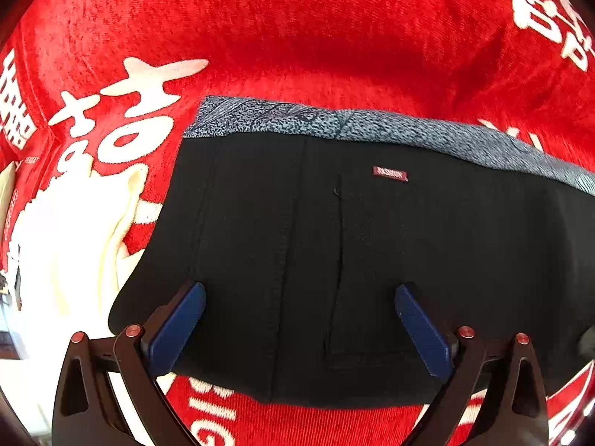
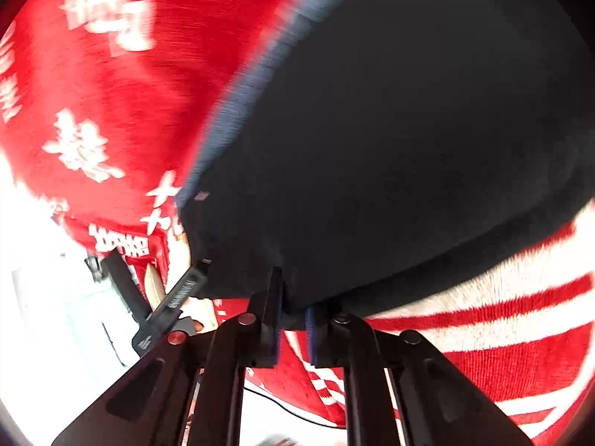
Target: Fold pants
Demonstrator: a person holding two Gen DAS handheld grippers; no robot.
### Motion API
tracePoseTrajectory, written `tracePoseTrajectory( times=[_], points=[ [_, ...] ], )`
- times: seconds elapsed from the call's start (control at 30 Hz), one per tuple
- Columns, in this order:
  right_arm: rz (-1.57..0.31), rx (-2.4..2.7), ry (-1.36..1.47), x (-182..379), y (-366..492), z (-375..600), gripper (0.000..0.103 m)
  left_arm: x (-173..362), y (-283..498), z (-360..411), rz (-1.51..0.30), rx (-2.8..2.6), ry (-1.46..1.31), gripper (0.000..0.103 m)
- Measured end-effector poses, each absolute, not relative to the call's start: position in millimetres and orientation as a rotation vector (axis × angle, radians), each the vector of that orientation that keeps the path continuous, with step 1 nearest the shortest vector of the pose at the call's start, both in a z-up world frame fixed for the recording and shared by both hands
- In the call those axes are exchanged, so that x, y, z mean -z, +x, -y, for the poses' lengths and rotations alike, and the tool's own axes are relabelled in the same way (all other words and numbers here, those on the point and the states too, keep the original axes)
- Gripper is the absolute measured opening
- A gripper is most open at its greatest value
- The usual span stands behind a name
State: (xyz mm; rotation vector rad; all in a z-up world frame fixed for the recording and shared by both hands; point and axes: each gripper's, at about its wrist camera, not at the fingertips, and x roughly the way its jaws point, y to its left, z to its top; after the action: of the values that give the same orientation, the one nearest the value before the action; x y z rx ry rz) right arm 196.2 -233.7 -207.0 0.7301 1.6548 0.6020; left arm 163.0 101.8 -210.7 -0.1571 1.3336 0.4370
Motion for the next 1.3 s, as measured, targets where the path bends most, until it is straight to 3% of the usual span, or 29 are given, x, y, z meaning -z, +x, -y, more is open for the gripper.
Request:
tracePoseTrajectory(
  times=[0.1,0.27,0.43,0.63,0.83,1.07,1.1,1.2,1.3],
  points=[
    [-1.590,-0.663,0.576,176.2,193.1,227.5,0.009,212.0,155.0,-98.0,-1.339,-0.416,-0.121,0.102],
    [-1.689,-0.547,0.544,217.4,169.4,238.3,0.008,215.3,150.6,-88.2,-1.325,-0.431,-0.078,0.103],
    [-1.703,-0.597,0.460,195.9,168.0,241.7,0.012,194.2,147.9,-61.7,-1.341,-0.375,-0.106,0.103],
    [-1.548,-0.535,0.270,153.9,200.2,279.9,0.013,172.5,166.0,12.4,-1.301,-0.207,-0.247,0.103],
    [-1.534,-0.401,0.087,177.3,250.2,299.6,0.016,216.5,184.7,72.9,-1.401,-0.167,-0.264,0.103],
    [-1.563,-0.401,0.325,191.9,238.0,334.3,0.016,222.2,178.0,72.9,-1.397,-0.189,-0.328,0.103],
    [-1.570,-0.403,0.339,190.8,236.6,336.0,0.018,219.6,180.9,74.4,-1.409,-0.200,-0.319,0.103],
    [-1.573,-0.372,0.333,183.8,227.8,354.1,0.051,204.3,186.8,81.7,-1.413,-0.216,-0.309,0.103],
    [-1.521,-0.345,0.305,168.9,226.5,380.5,0.053,186.3,194.5,99.6,-1.381,-0.199,-0.317,0.103]
  ],
)
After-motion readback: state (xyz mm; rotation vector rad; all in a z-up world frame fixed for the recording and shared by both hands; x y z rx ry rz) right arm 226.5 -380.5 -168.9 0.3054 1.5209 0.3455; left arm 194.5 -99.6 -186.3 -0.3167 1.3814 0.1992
